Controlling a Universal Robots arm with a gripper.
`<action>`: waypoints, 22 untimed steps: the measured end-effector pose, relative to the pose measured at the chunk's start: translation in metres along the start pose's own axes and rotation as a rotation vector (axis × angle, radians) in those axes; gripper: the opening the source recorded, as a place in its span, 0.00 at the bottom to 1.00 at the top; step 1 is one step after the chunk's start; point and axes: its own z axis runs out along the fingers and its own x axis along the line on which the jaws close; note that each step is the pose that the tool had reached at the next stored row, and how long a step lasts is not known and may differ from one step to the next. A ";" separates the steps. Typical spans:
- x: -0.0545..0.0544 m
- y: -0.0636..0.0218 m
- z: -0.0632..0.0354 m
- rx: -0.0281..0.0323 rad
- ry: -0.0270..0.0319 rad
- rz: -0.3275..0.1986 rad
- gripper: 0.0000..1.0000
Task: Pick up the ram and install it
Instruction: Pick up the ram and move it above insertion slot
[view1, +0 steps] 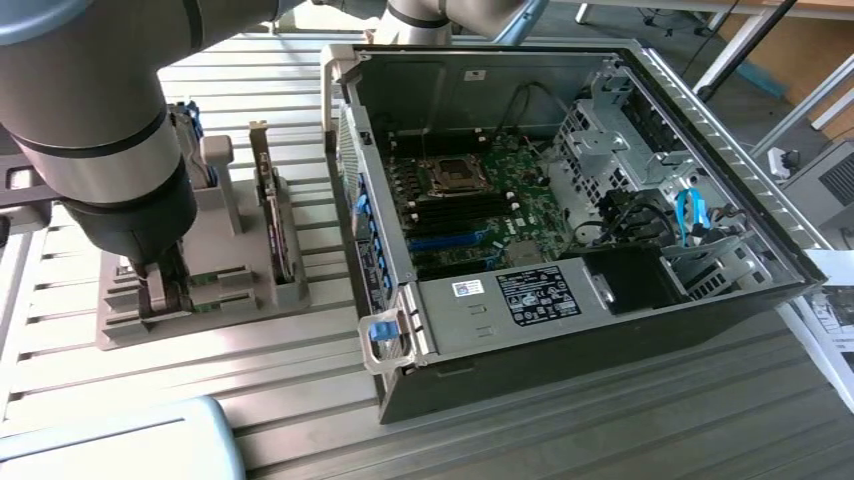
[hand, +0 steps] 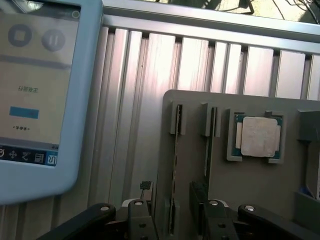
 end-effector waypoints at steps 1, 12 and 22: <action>0.001 0.0000 0.0019 0.0000 0.0000 0.000 0.42; 0.003 -0.0007 0.0232 0.0000 0.0001 -0.001 0.42; 0.002 -0.0018 0.0413 -0.0001 0.0005 -0.003 0.42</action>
